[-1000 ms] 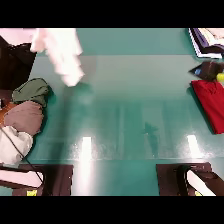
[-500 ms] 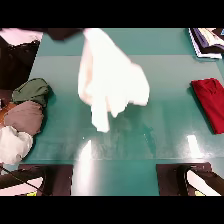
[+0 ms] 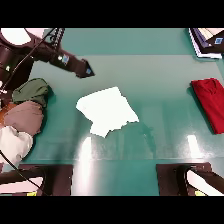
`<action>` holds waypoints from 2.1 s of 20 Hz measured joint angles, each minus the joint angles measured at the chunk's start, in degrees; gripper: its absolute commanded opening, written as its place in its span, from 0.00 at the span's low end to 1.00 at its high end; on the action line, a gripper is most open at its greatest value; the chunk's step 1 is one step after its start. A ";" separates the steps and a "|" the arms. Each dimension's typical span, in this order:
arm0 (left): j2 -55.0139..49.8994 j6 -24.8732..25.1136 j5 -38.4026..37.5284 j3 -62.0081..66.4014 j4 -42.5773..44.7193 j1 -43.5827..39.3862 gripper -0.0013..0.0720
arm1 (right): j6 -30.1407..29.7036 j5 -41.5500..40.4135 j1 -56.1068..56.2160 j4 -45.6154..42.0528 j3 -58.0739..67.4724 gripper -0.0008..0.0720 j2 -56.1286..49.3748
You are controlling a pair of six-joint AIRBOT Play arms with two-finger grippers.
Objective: Fold the shirts.
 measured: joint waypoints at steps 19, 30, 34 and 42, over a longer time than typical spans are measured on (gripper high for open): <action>2.67 -4.50 17.31 -37.59 0.52 -7.32 0.37 | -0.09 3.34 0.00 -0.04 0.07 0.03 -0.24; 13.29 -4.63 9.99 -23.47 6.34 -2.60 0.05 | -0.61 6.64 1.05 0.02 -5.70 0.04 1.29; 21.88 -4.61 7.67 -14.45 9.62 1.42 0.05 | -0.66 4.26 6.34 0.13 -19.71 0.69 2.86; 26.40 -4.87 2.84 -9.94 11.69 3.08 0.05 | -1.31 -11.89 24.96 0.52 -40.44 0.69 -6.32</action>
